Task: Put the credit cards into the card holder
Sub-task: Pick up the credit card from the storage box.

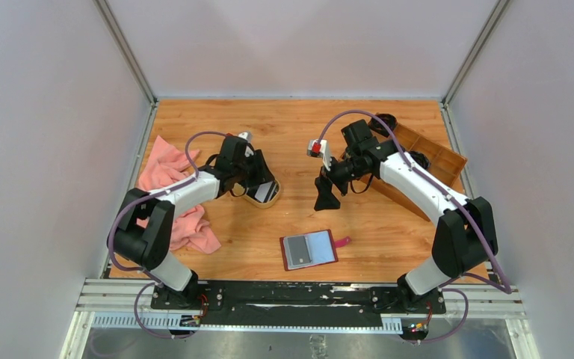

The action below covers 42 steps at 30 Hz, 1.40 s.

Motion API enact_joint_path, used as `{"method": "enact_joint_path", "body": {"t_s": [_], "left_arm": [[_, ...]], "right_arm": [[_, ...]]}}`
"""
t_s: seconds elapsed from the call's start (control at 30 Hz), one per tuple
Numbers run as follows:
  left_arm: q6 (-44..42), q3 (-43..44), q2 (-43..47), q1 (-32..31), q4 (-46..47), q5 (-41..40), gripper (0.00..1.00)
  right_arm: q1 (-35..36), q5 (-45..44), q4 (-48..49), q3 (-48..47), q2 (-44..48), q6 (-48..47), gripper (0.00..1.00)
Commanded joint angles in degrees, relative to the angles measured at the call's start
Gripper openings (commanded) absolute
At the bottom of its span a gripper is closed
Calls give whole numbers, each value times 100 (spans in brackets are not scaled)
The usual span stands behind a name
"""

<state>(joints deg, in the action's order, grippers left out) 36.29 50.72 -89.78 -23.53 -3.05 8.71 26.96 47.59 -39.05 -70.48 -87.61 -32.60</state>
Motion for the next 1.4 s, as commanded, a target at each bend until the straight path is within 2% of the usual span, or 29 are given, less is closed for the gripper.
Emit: {"method": "enact_joint_path", "body": {"t_s": [0.0,0.17,0.43,0.77,0.97,1.03,1.13,1.27,1.37], "left_arm": [[159,-77,-45,46,279,531,51],[96,-120,-65,50,279,757,43],[-394,-107,-295,50,14,849,38],[-1059,126,-18,50,-615,-49,0],[-1491,25,842,50,-458,-165,0],[-1617,-155,1252,50,-249,83,0],[-1701,-524,1889,50,204,888,0],[-1351,-1120,2628,23,998,2078,0],[-1076,-1556,3136,-205,1431,2380,0]], "right_arm": [[-77,95,-155,-10,-4,5,97],[-77,91,-159,-10,12,-7,97],[-77,88,-173,-12,25,-17,97],[-77,83,-173,-3,16,-25,97],[-78,209,-216,29,110,-133,97],[-81,313,-230,66,216,-202,97],[-80,504,-244,114,460,-318,97],[-87,799,-202,218,882,-405,97],[-92,1235,-85,338,1159,-305,100]]}}
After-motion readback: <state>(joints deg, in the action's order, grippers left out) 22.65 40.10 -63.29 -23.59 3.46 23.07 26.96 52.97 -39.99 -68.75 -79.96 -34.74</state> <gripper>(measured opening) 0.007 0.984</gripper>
